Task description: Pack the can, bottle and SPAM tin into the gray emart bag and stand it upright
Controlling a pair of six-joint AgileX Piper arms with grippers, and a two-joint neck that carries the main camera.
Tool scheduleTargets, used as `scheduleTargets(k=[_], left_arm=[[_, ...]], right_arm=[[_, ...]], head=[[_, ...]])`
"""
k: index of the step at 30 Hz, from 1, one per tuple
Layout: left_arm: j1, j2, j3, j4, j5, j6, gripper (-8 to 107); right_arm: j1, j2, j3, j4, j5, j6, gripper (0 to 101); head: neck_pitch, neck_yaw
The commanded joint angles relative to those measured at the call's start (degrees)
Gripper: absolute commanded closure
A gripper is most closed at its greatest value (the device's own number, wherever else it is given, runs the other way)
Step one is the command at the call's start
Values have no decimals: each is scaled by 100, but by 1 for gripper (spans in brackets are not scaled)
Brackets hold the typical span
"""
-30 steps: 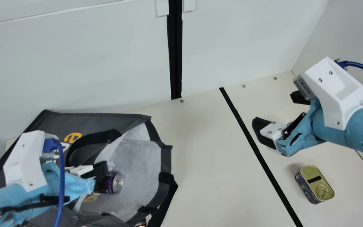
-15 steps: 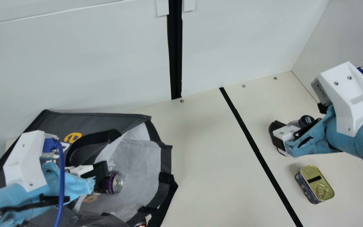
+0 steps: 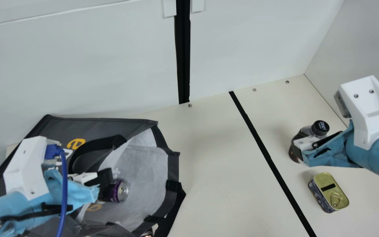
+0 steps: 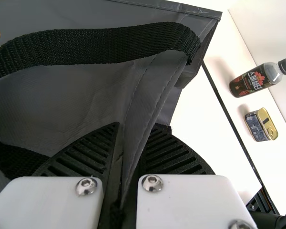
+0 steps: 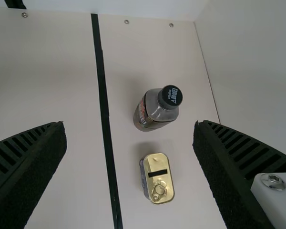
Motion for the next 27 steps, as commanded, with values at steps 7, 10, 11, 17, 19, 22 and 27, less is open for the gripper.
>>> scheduleTargets(k=[7, 10, 11, 17, 19, 22, 27], left_arm=[[0, 0, 0, 0, 0, 0, 107], [0, 0, 0, 0, 0, 0, 107], [0, 0, 0, 0, 0, 0, 107], [0, 0, 0, 0, 0, 0, 107], [0, 0, 0, 0, 0, 0, 107], [0, 0, 0, 0, 0, 0, 107], [0, 0, 0, 0, 0, 0, 107]], right_arm=[[-196, -95, 135, -106, 2, 164, 6], [-275, -131, 178, -80, 2, 209, 6], [-300, -143, 191, -66, 2, 228, 6], [-414, -200, 269, 13, 2, 328, 6], [-449, -213, 295, 64, 2, 360, 6], [-471, -229, 330, 106, 2, 417, 6], [-518, -254, 369, 162, 2, 472, 6]], head=[[-130, -14], [-130, -14], [-130, -14], [-130, -14], [-130, -14], [-130, -14], [-130, -14]])
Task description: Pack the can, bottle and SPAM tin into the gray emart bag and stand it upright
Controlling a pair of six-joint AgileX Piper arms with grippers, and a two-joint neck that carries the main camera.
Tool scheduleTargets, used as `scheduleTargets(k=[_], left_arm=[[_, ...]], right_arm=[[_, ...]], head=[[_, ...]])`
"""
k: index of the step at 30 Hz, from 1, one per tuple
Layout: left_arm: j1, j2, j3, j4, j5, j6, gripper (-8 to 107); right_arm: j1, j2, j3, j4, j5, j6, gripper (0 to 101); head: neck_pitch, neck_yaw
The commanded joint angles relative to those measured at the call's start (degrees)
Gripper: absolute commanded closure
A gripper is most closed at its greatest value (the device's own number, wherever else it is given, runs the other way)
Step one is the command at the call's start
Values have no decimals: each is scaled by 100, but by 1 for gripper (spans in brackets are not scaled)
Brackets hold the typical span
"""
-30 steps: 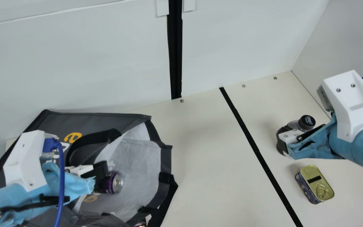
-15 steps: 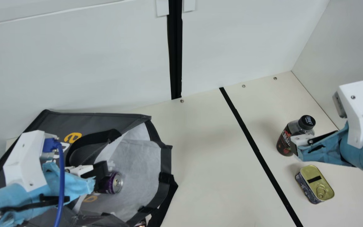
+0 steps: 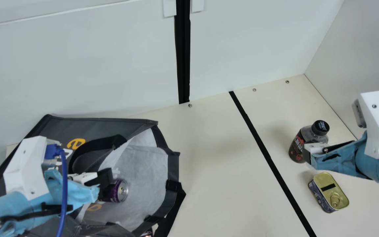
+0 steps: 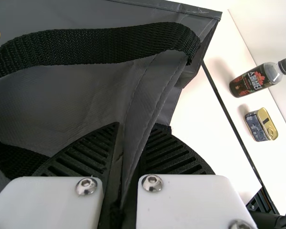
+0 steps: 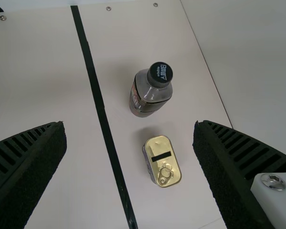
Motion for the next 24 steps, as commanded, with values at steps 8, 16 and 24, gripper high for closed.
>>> scheduleTargets(k=[8, 16, 24], left_arm=[[0, 0, 0, 0, 0, 0, 107], [0, 0, 0, 0, 0, 0, 107], [0, 0, 0, 0, 0, 0, 107]], right_arm=[[-71, -61, 68, 121, -1, 41, 6], [-83, -110, 147, 156, -1, 53, 6], [-36, -131, 184, 136, -1, 78, 6]], head=[[-130, -5], [-130, -5], [-130, -5]])
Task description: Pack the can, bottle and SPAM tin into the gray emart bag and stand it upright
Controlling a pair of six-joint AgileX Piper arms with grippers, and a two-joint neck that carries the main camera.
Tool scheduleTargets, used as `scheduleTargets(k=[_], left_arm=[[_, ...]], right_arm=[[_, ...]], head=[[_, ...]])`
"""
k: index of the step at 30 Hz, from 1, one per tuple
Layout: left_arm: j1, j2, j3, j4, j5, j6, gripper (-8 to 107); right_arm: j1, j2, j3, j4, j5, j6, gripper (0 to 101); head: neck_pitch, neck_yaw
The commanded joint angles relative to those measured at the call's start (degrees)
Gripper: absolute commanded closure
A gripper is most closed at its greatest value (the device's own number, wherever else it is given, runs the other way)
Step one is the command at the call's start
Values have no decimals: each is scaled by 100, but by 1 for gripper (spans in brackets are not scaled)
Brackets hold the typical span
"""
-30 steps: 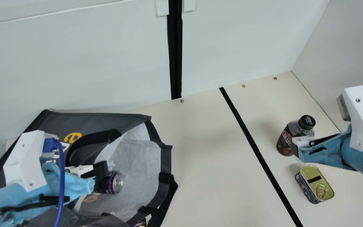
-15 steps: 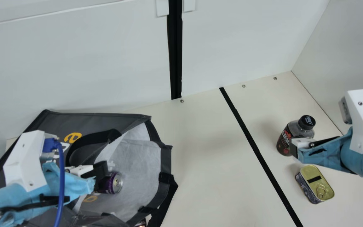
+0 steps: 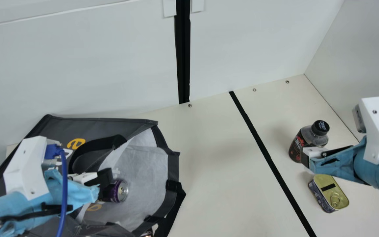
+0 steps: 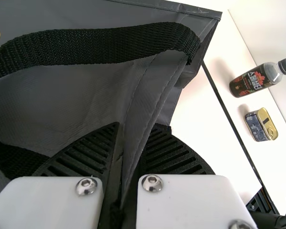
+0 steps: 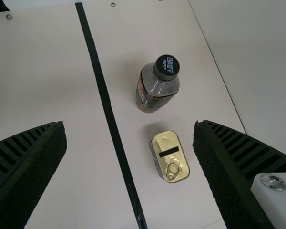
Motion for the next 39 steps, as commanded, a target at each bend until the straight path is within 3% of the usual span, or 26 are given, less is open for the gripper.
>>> scheduleTargets(k=[1, 39], left_arm=[[0, 0, 0, 0, 0, 0, 107], [0, 0, 0, 0, 0, 0, 107]], right_arm=[[10, -5, 3, -14, -1, -6, 6], [-690, 523, -310, 41, -1, -217, 6]], head=[[-130, -14], [-130, -14]])
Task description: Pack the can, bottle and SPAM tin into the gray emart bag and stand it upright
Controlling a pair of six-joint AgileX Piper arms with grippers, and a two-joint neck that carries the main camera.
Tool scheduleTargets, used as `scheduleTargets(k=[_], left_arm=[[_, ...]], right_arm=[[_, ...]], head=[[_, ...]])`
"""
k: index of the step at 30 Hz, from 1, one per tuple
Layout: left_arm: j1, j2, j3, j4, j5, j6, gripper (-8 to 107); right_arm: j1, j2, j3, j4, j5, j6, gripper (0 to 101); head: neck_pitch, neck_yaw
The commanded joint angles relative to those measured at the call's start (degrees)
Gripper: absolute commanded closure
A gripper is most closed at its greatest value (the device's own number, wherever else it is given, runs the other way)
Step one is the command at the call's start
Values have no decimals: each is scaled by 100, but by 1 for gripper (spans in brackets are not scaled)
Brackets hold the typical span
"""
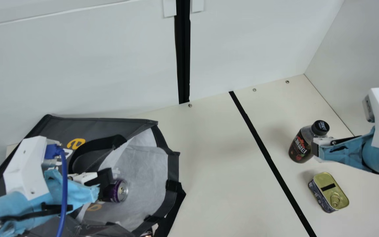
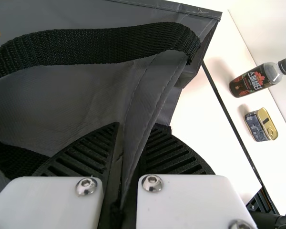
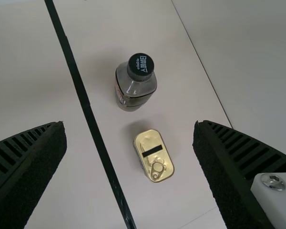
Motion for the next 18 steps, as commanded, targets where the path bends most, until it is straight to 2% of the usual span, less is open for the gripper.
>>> scheduleTargets(k=[1, 18], left_arm=[[0, 0, 0, 0, 0, 0, 107], [0, 0, 0, 0, 0, 0, 107]], right_arm=[[-32, 39, -18, 19, 11, -7, 6], [-184, 504, -173, 58, 11, 28, 6]], head=[[-130, -5], [-130, -5]])
